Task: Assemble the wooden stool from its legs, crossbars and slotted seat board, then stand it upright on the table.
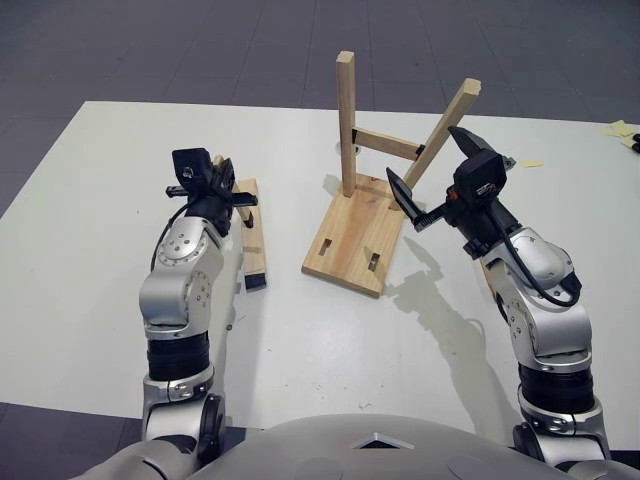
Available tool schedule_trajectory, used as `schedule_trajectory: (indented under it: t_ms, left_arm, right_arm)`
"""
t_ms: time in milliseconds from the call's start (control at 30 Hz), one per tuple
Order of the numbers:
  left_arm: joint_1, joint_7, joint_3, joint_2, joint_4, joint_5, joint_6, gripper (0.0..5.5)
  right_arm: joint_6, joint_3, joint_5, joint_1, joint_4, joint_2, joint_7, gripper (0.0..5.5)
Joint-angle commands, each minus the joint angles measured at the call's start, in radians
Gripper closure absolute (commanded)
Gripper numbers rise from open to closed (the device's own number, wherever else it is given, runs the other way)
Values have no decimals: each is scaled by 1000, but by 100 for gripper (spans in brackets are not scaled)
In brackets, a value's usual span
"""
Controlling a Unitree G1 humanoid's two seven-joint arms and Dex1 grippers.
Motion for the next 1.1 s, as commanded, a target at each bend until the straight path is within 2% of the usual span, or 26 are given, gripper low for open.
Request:
schedule_trajectory:
  t_ms: [33, 467, 767, 1000, 1100]
  left_arm:
    - [94, -9, -14, 6, 99, 57, -51, 508]
    - [253, -5, -12, -26, -20, 59, -42, 508]
    - [96, 17, 61, 19, -112, 101, -142, 508]
    - [34, 34, 100, -2, -214, 65, -66, 508]
    - [30, 39, 159, -39, -210, -24, 0, 508]
  right_arm:
    - [-4, 11, -5, -2, -8, 4, 1, 10]
    - [-1, 5, -1, -3, -7, -2, 9, 10]
    - [3, 13, -1, -7, -1, -4, 25, 10]
    - [3, 14, -3, 6, -6, -3, 26, 10]
    - [4, 14, -5, 13, -11, -3, 22, 10]
